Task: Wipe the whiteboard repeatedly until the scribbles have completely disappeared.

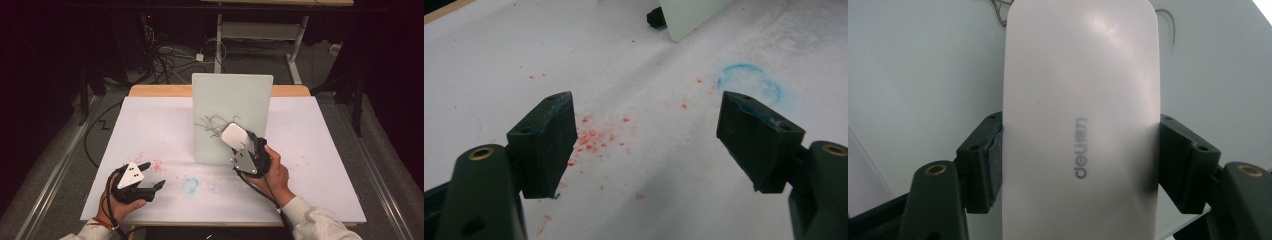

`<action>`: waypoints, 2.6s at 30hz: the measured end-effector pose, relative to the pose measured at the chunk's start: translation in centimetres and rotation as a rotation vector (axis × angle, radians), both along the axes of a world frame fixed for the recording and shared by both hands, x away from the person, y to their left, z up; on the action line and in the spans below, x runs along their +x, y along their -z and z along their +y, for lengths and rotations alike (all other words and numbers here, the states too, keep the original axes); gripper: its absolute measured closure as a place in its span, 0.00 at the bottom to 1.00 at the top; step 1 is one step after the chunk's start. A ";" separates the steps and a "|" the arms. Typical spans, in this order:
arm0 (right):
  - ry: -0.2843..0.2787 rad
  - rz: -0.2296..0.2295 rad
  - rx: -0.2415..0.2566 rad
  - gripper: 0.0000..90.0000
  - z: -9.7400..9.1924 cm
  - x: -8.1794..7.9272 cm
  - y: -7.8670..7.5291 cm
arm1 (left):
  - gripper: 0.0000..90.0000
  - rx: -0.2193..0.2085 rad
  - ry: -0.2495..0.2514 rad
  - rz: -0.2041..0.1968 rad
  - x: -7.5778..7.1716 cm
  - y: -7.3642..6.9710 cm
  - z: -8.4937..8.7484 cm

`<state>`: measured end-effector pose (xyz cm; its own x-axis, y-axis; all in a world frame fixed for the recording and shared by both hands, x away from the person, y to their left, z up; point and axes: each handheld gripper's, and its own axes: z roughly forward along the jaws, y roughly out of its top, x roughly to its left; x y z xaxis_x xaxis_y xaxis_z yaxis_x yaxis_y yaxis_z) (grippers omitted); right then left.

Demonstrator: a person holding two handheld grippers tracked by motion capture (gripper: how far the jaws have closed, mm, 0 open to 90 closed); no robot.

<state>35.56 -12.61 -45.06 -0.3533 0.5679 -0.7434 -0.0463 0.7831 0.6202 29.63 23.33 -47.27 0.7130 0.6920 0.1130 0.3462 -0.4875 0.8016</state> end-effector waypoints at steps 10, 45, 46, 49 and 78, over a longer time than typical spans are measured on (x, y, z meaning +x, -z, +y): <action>0.069 -0.048 0.108 0.34 -1.2 1.2 -3.2 | 0.26 -0.002 -0.003 0.001 0.0 0.0 0.1; -0.031 -0.021 0.040 0.34 4.3 0.6 -0.6 | 0.26 -0.002 0.007 -0.001 -0.1 0.0 0.0; -0.031 -0.027 0.042 0.34 4.4 0.7 -0.7 | 0.26 -0.002 0.007 0.000 -0.1 0.0 0.0; -0.033 -0.037 0.049 0.34 4.6 0.9 -1.3 | 0.26 0.000 0.008 -0.001 -0.1 0.0 0.1; 0.056 -0.052 0.113 0.34 0.9 0.8 -1.6 | 0.26 0.002 0.014 0.000 -0.2 0.0 0.1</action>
